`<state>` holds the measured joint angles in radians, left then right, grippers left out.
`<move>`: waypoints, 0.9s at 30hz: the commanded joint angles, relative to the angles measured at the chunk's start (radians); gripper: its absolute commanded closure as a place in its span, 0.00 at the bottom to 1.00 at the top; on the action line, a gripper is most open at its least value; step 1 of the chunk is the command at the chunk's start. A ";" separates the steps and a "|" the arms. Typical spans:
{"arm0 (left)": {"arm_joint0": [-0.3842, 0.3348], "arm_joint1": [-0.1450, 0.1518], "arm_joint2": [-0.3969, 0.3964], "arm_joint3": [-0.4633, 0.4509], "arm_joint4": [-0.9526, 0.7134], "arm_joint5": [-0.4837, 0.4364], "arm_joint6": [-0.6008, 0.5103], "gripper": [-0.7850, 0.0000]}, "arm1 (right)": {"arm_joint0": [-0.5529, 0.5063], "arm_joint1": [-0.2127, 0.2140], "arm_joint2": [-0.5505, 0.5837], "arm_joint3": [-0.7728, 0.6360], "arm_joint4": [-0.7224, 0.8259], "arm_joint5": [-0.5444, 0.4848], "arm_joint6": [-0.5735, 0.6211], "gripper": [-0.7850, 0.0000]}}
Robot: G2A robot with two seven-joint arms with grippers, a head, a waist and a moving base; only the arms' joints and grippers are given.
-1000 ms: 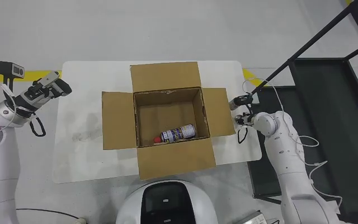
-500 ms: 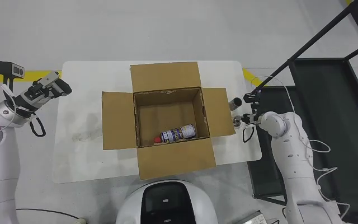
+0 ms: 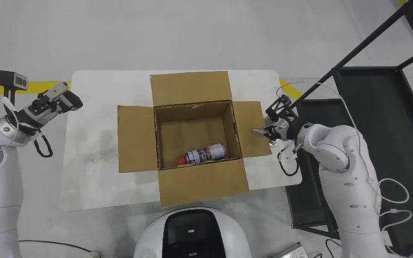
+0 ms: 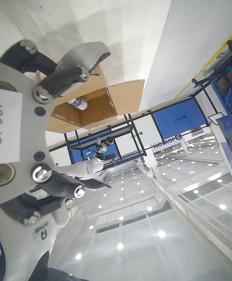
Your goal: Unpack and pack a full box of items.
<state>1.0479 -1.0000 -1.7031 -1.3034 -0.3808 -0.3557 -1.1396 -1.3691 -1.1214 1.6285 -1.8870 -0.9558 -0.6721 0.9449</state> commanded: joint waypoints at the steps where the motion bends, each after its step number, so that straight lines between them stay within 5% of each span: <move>1: 0.000 0.000 0.000 0.000 0.000 0.000 0.000 0.00 | 0.021 0.003 -0.046 -0.005 0.008 -0.072 0.019 0.00; 5: 0.000 0.000 0.000 0.000 0.000 0.000 0.000 0.00 | 0.078 0.005 -0.130 0.024 0.010 -0.121 0.035 0.00; 19: 0.000 0.000 0.000 0.000 0.000 0.000 0.000 0.00 | 0.079 0.007 -0.144 0.023 -0.012 -0.125 0.030 0.00; 27: 0.000 0.000 0.000 0.000 0.000 0.000 0.000 0.00 | 0.382 0.012 -0.510 0.261 -0.176 -0.264 -0.061 0.00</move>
<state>1.0479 -1.0000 -1.7031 -1.3034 -0.3808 -0.3557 -1.1396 -1.0417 -1.1081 1.1770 -1.6681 -1.1093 -0.9320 0.8881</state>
